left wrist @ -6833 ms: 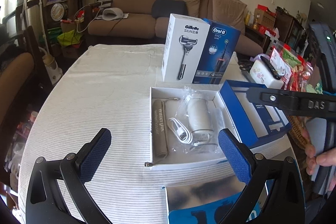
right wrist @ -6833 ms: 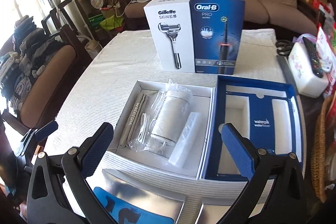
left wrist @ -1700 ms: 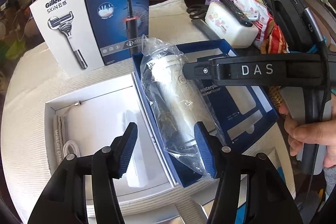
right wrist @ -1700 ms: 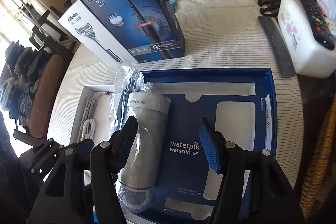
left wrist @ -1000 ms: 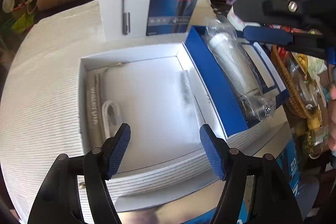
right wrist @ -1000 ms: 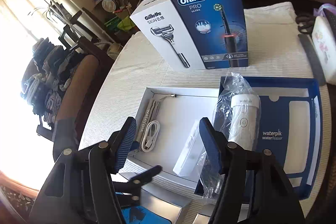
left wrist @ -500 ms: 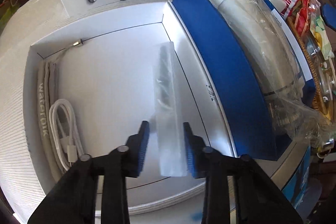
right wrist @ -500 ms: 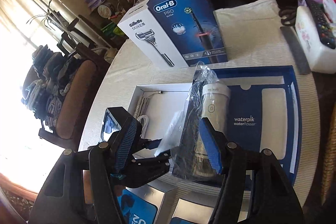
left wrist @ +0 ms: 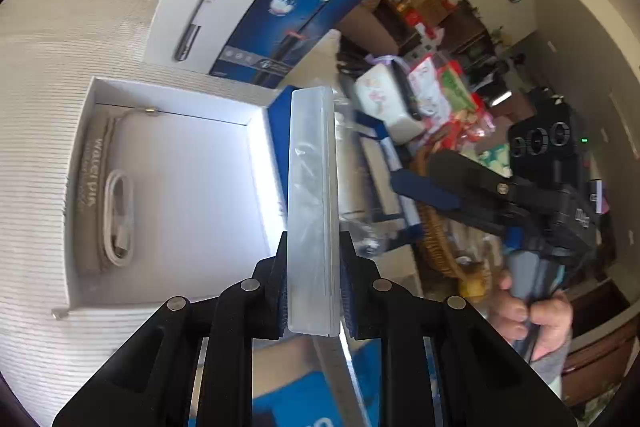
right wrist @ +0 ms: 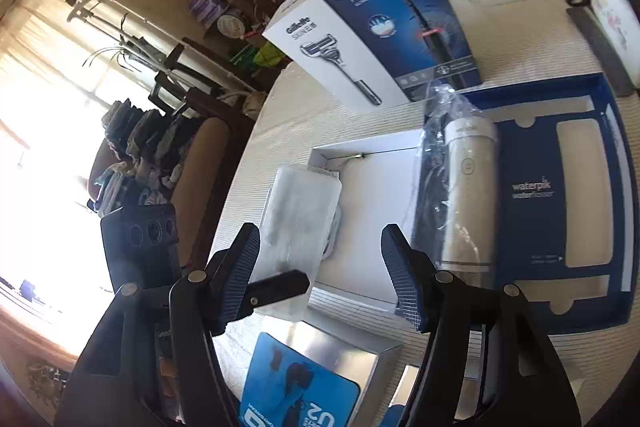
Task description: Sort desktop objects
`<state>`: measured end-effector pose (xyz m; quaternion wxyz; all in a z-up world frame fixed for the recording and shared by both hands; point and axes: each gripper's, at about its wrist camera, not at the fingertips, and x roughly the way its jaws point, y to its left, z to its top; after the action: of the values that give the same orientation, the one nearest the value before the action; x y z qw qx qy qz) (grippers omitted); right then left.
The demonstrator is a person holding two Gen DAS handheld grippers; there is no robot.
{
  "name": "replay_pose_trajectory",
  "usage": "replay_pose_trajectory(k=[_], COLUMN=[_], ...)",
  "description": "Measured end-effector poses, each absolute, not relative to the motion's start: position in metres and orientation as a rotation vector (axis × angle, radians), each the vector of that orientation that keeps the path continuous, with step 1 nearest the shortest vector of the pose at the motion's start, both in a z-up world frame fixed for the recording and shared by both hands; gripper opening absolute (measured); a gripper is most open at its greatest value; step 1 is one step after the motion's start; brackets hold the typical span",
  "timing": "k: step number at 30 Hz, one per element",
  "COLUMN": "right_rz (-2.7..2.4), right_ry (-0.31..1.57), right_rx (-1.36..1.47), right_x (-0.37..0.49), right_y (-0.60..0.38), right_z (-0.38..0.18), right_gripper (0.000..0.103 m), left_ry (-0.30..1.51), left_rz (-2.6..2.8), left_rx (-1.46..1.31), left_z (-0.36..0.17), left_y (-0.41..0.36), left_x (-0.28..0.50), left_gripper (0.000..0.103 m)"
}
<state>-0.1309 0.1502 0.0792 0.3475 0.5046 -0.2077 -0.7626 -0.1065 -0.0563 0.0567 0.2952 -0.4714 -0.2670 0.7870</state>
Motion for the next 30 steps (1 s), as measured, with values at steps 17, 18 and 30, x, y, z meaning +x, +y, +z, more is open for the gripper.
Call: replay_pose_trajectory(k=[17,18,30], right_rz=[-2.084,-2.092,-2.278], right_ry=[-0.433,-0.439,-0.357], right_rx=[1.346,1.347,1.435], right_x=[-0.102,-0.103,-0.149], right_y=[0.166,0.173,0.258], right_z=[0.12,0.12,0.124], right_gripper=[0.047,0.047,0.047], left_ry=[-0.698,-0.702,-0.461], left_rz=[2.182,2.172,2.21], left_rx=[-1.077,-1.083,-1.181], left_z=[0.102,0.101,0.111], left_y=[0.02,0.027,0.1], left_x=[-0.071,-0.074,-0.11], left_gripper=[0.02,0.02,0.061])
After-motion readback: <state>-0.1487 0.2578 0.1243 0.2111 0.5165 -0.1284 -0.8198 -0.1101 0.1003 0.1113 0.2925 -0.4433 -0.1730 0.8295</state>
